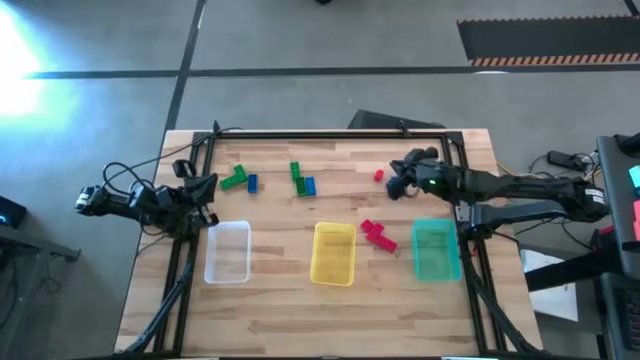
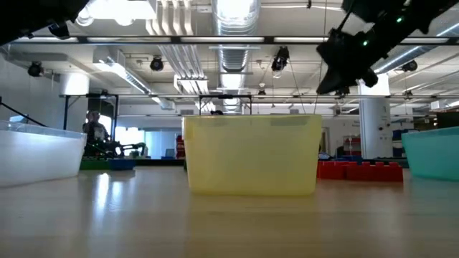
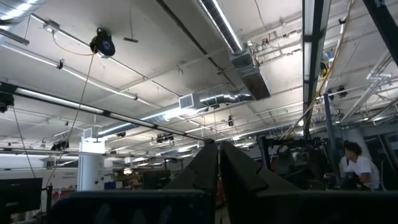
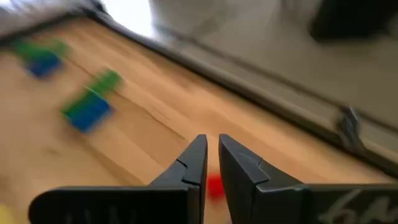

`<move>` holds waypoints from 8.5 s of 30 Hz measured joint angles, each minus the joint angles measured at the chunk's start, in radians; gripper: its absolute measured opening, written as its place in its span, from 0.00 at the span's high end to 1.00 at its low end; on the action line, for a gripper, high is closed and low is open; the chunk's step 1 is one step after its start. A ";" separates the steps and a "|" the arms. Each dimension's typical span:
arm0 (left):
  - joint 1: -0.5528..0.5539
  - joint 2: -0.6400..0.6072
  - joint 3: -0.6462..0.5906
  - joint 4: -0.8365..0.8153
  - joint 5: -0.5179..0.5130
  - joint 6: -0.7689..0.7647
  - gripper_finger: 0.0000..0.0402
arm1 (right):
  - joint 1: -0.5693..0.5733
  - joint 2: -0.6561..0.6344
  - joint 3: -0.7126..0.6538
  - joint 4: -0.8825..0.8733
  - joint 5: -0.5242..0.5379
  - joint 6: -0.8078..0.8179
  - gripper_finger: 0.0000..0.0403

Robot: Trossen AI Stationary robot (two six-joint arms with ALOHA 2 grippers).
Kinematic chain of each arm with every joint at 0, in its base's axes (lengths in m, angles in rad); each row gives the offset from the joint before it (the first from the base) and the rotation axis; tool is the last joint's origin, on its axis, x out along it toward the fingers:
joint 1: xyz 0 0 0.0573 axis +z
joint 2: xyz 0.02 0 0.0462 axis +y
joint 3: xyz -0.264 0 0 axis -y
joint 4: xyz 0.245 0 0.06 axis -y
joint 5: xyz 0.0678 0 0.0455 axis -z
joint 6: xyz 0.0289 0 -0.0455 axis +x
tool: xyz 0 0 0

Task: Sort & place blocks by color
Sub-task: Put the red game piece into the yellow bin, then put the green game piece into the transparent bin

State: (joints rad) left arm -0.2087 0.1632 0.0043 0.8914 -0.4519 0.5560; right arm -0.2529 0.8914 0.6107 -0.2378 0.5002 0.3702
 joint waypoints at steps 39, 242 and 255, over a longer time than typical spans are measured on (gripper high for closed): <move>0.000 0.006 0.000 -0.010 -0.029 -0.003 1.00 | -0.252 0.691 0.531 -0.510 -0.343 -0.416 0.36; 0.659 1.791 1.447 -1.668 0.220 -1.484 0.98 | 0.580 -0.427 -0.114 -0.079 -0.073 -0.362 0.50; 0.658 1.809 1.446 -1.660 0.152 -1.496 0.59 | 0.580 -0.427 -0.115 -0.068 -0.073 -0.394 0.50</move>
State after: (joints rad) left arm 0.4496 1.9724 1.4506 -0.7689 -0.2999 -0.9399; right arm 0.3271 0.4648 0.4957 -0.3058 0.4274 -0.0239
